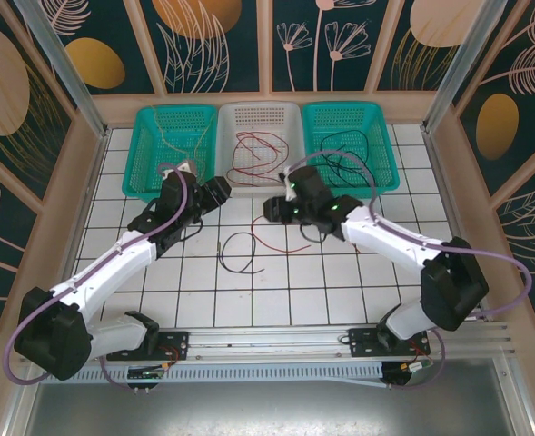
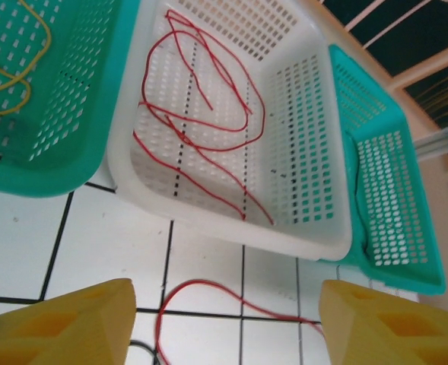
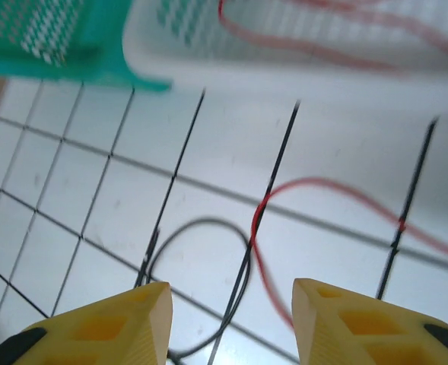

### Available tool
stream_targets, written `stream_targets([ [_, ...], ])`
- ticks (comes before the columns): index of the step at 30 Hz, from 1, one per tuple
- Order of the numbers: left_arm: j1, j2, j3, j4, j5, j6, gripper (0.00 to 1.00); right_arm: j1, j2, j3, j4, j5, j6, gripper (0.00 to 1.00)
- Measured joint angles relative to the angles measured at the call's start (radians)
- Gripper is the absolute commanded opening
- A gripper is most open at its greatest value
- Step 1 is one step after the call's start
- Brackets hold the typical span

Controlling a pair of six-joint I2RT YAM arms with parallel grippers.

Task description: Untangle the cables

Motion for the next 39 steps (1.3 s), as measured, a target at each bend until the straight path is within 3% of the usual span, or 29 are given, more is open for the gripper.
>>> stream_targets([
  [5, 0.0, -0.002, -0.028, -0.016, 0.014, -0.006, 0.5, 0.081, 0.105, 0.003, 0.014, 0.05, 0.045, 0.32],
  [11, 0.0, -0.045, -0.066, -0.047, 0.016, -0.007, 0.38, 0.114, 0.331, 0.093, -0.036, 0.108, 0.056, 0.33],
  [17, 0.001, -0.075, -0.076, -0.051, 0.016, -0.006, 0.34, 0.147, 0.443, 0.201, -0.109, 0.167, 0.047, 0.32],
  [22, 0.001, -0.074, -0.082, -0.051, 0.017, -0.006, 0.33, 0.149, 0.509, 0.271, -0.168, 0.21, 0.033, 0.21],
  [31, 0.007, -0.074, -0.082, -0.051, 0.016, -0.006, 0.32, 0.161, 0.523, 0.291, -0.192, 0.241, 0.026, 0.13],
  [36, 0.007, -0.074, -0.082, -0.05, 0.017, -0.005, 0.31, 0.164, 0.518, 0.291, -0.192, 0.241, 0.03, 0.0],
  [39, 0.007, -0.073, -0.082, -0.05, 0.018, -0.005, 0.34, 0.166, 0.504, 0.272, -0.183, 0.243, 0.041, 0.0],
])
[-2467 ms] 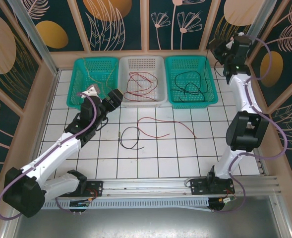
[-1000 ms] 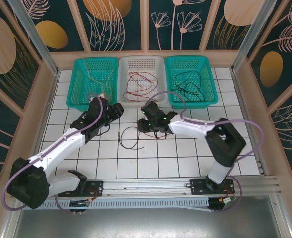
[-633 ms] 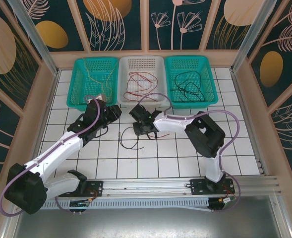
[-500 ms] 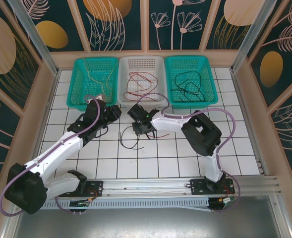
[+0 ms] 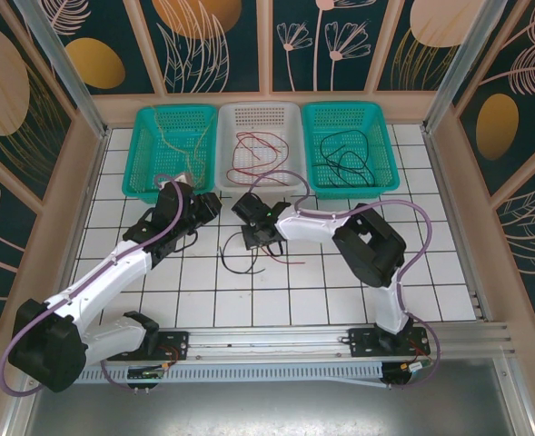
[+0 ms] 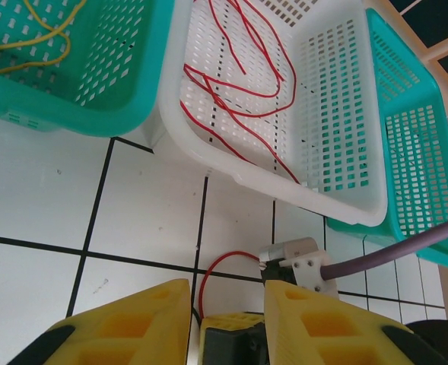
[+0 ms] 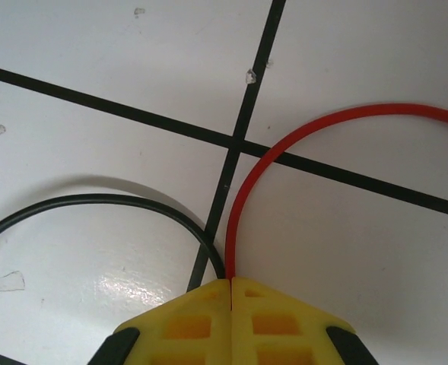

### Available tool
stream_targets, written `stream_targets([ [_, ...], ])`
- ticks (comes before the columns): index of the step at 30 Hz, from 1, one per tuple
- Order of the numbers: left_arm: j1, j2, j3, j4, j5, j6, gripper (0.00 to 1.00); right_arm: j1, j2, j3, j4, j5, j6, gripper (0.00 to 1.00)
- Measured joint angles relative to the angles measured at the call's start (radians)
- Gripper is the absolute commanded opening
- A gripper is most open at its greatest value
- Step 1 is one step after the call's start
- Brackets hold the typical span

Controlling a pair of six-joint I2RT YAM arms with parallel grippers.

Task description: Untangle the cables

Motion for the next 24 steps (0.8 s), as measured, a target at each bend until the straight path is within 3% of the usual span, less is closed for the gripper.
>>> stream_targets([
  [6, 0.0, 0.013, 0.0, 0.016, 0.039, 0.003, 0.41, 0.009, -0.155, -0.122, 0.031, -0.03, 0.007, 0.0],
  [11, 0.004, 0.034, 0.0, 0.109, 0.163, -0.016, 0.52, 0.009, -0.389, -0.242, 0.166, -0.087, 0.021, 0.0],
  [16, 0.005, 0.047, 0.0, 0.24, 0.296, -0.053, 0.58, -0.022, -0.564, -0.331, 0.316, -0.209, 0.051, 0.0],
  [24, 0.005, 0.085, -0.018, 0.431, 0.451, -0.166, 0.69, -0.107, -0.699, -0.383, 0.47, -0.397, 0.107, 0.0],
])
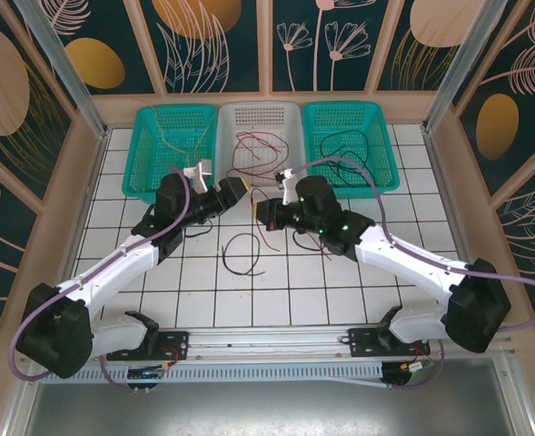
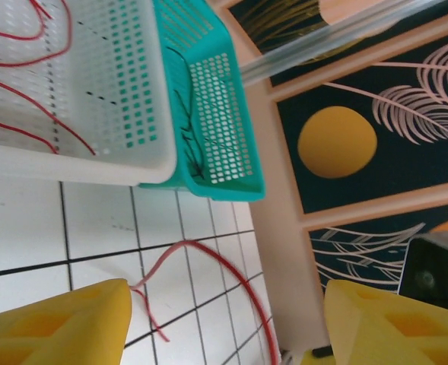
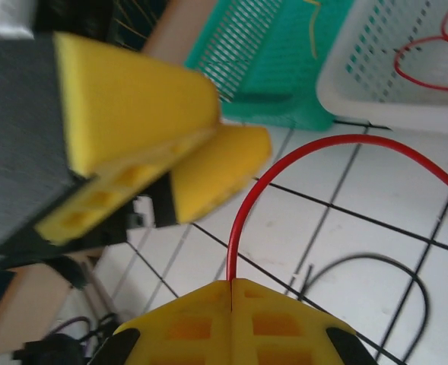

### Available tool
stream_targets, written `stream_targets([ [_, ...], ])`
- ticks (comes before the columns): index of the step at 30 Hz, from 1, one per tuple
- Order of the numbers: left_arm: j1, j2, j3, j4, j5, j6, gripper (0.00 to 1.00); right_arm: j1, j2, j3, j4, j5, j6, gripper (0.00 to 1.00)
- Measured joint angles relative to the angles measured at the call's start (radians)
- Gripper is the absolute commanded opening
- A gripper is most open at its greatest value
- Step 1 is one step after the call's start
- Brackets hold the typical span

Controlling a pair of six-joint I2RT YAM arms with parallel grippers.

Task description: Untangle the cables

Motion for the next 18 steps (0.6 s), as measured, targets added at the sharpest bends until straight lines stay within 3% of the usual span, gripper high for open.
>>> stream_targets([
  [10, 0.0, 0.002, -0.05, 0.121, 0.057, -0.118, 0.69, -0.023, -0.001, -0.005, 0.095, -0.142, 0.059, 0.0],
  [18, -0.001, 0.005, -0.09, 0.222, 0.072, -0.187, 0.41, -0.022, 0.024, -0.005, 0.129, -0.177, 0.087, 0.0],
])
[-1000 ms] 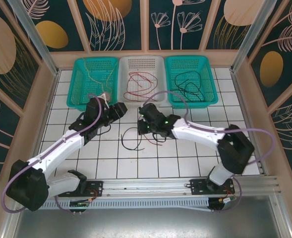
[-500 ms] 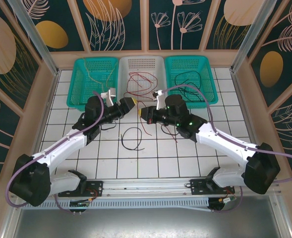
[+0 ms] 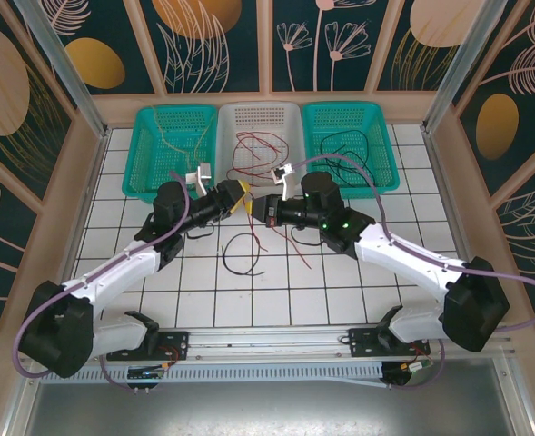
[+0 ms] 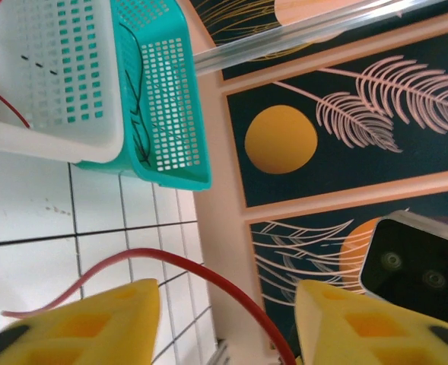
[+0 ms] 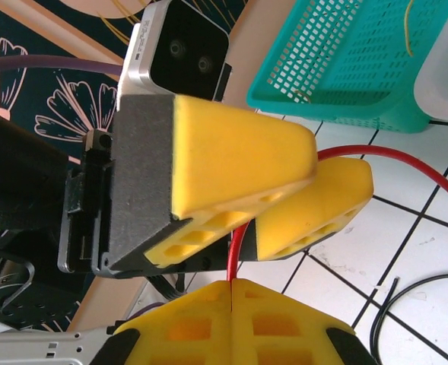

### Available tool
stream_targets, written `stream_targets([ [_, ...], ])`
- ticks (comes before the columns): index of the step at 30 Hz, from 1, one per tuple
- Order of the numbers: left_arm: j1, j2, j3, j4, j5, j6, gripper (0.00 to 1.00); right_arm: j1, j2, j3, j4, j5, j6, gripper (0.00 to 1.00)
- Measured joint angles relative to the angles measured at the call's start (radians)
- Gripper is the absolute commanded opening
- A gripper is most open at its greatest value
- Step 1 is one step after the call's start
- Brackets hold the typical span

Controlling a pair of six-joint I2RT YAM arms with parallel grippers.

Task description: Untangle the cables

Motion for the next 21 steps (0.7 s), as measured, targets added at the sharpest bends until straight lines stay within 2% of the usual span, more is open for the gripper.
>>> stream_targets([
  [3, -0.001, 0.01, -0.007, 0.023, 0.006, -0.016, 0.29, 0.0, 0.011, 0.0, 0.002, -0.003, 0.004, 0.0],
  [8, -0.002, 0.01, -0.007, 0.051, 0.012, -0.024, 0.2, 0.0, 0.016, 0.0, 0.004, -0.003, 0.008, 0.0],
  [13, -0.002, 0.011, -0.008, 0.073, 0.026, -0.037, 0.0, 0.002, 0.024, 0.0, 0.006, -0.003, 0.021, 0.0],
  [14, -0.002, 0.013, -0.008, 0.077, 0.026, -0.034, 0.0, 0.002, 0.024, 0.0, 0.006, -0.002, 0.023, 0.02],
  [17, -0.002, 0.021, -0.009, 0.082, 0.026, -0.04, 0.0, 0.002, 0.023, 0.0, 0.002, 0.021, 0.024, 0.33],
  [18, -0.002, 0.022, -0.009, 0.08, 0.026, -0.038, 0.0, 0.002, 0.021, 0.0, -0.002, 0.035, 0.027, 0.49],
  [19, -0.002, 0.022, -0.009, 0.079, 0.026, -0.037, 0.0, -0.001, 0.012, -0.004, -0.006, 0.056, 0.03, 0.56],
  [21, -0.005, 0.021, -0.009, 0.08, 0.025, -0.028, 0.0, -0.018, -0.025, -0.022, -0.016, 0.092, 0.05, 0.62],
])
